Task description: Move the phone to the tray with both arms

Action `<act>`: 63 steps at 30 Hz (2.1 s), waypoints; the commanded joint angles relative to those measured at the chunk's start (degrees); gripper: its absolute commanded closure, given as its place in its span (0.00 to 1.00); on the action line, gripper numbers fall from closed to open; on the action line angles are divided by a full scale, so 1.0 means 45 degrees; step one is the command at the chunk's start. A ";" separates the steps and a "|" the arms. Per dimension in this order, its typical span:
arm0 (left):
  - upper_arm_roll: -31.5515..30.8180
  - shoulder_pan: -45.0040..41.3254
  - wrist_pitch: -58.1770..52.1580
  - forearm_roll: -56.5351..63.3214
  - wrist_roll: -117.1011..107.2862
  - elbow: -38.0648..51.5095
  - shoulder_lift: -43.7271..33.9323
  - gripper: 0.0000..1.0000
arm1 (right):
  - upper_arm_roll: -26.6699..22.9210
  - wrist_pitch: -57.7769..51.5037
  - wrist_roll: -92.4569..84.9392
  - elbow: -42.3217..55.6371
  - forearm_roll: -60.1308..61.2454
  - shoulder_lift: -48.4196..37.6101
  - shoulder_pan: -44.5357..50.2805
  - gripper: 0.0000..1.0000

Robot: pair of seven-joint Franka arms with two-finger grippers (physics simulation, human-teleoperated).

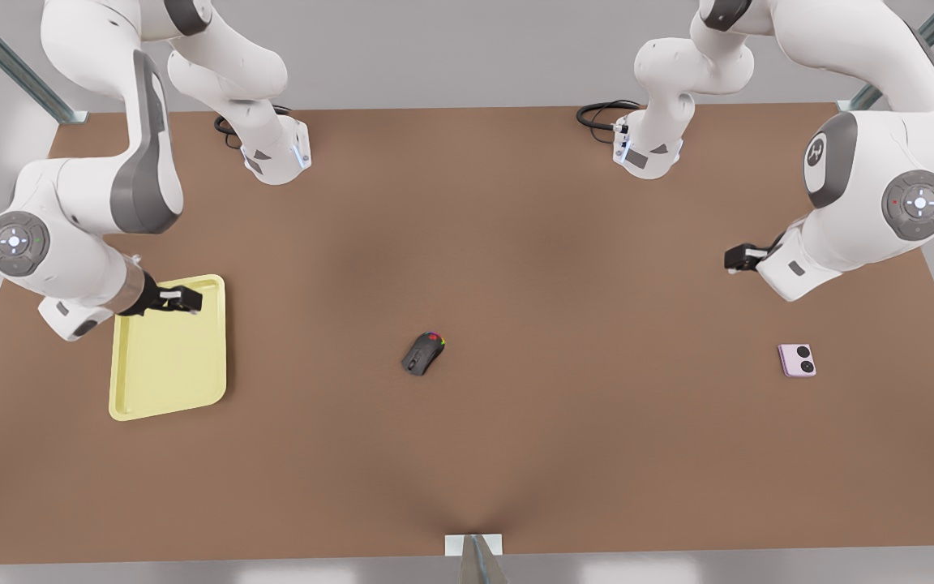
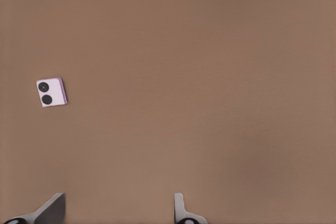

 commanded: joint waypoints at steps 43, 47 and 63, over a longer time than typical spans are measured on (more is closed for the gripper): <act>0.0747 0.5528 1.1846 -0.0225 0.6248 -0.3701 0.6537 0.00 | 0.0053 0.0831 0.0558 0.0262 0.0061 0.0251 0.0020 0.00; 0.0747 0.5489 1.2022 -0.0225 0.4843 -0.3701 0.6654 0.00 | 0.0053 0.0831 0.0558 0.0262 0.0080 0.0270 0.0020 0.00; 0.0727 0.5489 1.2237 -0.0226 0.1755 -0.3701 0.6908 0.00 | 0.0034 0.0714 0.0461 0.0731 0.0080 0.0661 -0.0038 0.00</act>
